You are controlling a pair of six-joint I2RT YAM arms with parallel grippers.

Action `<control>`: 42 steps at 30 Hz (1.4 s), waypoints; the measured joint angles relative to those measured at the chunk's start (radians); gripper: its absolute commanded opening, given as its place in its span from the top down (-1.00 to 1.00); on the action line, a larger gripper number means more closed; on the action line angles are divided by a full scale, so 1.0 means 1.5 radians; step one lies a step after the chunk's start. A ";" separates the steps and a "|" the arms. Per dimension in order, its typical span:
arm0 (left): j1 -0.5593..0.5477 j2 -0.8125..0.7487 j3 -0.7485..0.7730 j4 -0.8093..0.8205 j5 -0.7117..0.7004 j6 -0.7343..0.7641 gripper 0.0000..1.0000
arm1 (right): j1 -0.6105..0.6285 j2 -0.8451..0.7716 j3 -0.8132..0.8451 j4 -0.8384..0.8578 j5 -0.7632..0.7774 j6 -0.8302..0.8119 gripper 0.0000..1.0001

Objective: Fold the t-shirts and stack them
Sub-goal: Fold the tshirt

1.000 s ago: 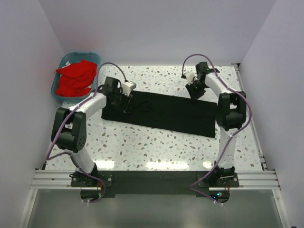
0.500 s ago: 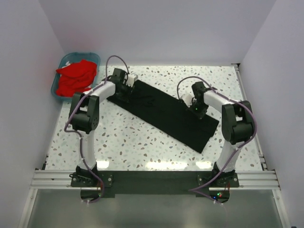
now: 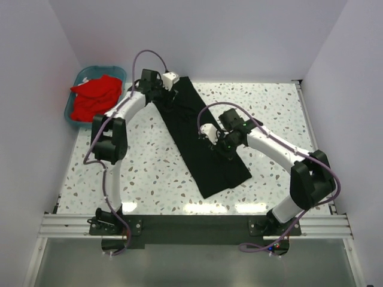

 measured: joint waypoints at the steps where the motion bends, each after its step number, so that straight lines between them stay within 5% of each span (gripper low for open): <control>1: 0.000 -0.036 -0.032 0.005 0.007 -0.005 -0.41 | -0.006 -0.001 0.003 0.008 0.005 -0.004 0.77; 11: 0.000 -0.221 -0.171 0.037 0.063 -0.091 -0.22 | -0.031 0.140 0.006 0.036 0.067 -0.041 0.95; 20: 0.001 -0.248 -0.323 -0.002 0.051 -0.105 -0.11 | -0.006 0.165 0.002 0.022 0.057 -0.041 0.95; 31: -0.002 -0.212 -0.265 -0.058 0.056 -0.080 -0.08 | 0.175 0.188 -0.010 0.012 -0.134 0.049 0.82; 42: -0.010 -0.061 -0.163 -0.075 0.069 -0.071 -0.07 | 0.046 0.198 0.126 0.032 -0.182 0.118 0.69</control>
